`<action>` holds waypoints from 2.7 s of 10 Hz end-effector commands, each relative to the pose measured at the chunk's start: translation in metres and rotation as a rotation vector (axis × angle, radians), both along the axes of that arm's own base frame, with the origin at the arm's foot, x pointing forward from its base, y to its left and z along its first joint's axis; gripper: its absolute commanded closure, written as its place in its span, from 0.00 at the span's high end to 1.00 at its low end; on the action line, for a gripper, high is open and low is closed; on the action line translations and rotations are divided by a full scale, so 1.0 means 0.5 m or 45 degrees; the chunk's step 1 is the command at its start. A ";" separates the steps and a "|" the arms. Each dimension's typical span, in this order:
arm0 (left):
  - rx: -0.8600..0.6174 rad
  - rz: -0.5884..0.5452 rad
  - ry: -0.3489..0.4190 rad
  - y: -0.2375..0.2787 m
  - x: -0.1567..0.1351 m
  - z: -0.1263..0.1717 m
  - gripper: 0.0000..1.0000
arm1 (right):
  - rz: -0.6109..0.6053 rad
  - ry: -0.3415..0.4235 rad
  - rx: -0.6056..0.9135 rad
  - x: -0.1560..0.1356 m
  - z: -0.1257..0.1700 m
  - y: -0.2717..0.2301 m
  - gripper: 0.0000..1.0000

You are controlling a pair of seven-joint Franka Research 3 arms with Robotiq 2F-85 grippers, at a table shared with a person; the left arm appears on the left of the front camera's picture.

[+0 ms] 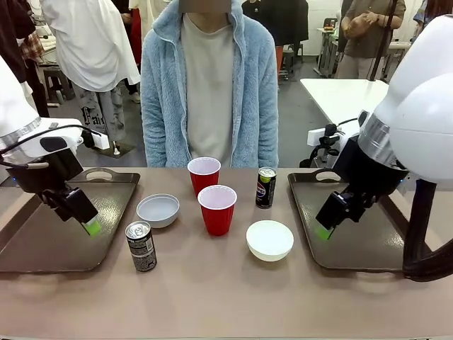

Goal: Prepare tableware on both trays.
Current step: Pick up a Picnic Bowl from the table and place it on a Handle tray.

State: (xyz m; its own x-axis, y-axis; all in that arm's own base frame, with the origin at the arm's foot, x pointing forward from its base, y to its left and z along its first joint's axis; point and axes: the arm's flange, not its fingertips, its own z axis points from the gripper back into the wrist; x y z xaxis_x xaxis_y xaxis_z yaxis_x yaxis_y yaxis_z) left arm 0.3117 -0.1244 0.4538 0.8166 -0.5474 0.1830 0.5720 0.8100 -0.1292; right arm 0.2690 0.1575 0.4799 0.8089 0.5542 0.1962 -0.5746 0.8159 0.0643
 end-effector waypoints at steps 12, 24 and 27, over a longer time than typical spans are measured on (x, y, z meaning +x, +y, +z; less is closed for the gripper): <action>-1.304 0.317 0.265 0.450 0.017 -0.070 1.00 | -0.645 0.198 1.105 -0.135 -0.081 -0.489 1.00; -1.271 0.430 0.281 0.495 -0.001 -0.099 1.00 | -0.652 0.314 1.139 -0.082 -0.052 -0.598 1.00; -1.271 0.430 0.281 0.495 -0.001 -0.099 1.00 | -0.652 0.314 1.139 -0.082 -0.052 -0.598 1.00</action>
State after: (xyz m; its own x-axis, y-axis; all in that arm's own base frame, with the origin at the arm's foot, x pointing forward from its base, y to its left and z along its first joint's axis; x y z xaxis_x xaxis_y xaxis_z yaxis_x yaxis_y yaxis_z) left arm 0.3118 0.1221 0.4035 0.9687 0.0234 0.2471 0.2175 0.3994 -0.8906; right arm 0.2282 -0.1424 0.4510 0.9799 -0.1240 0.1562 -0.0589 0.5686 0.8205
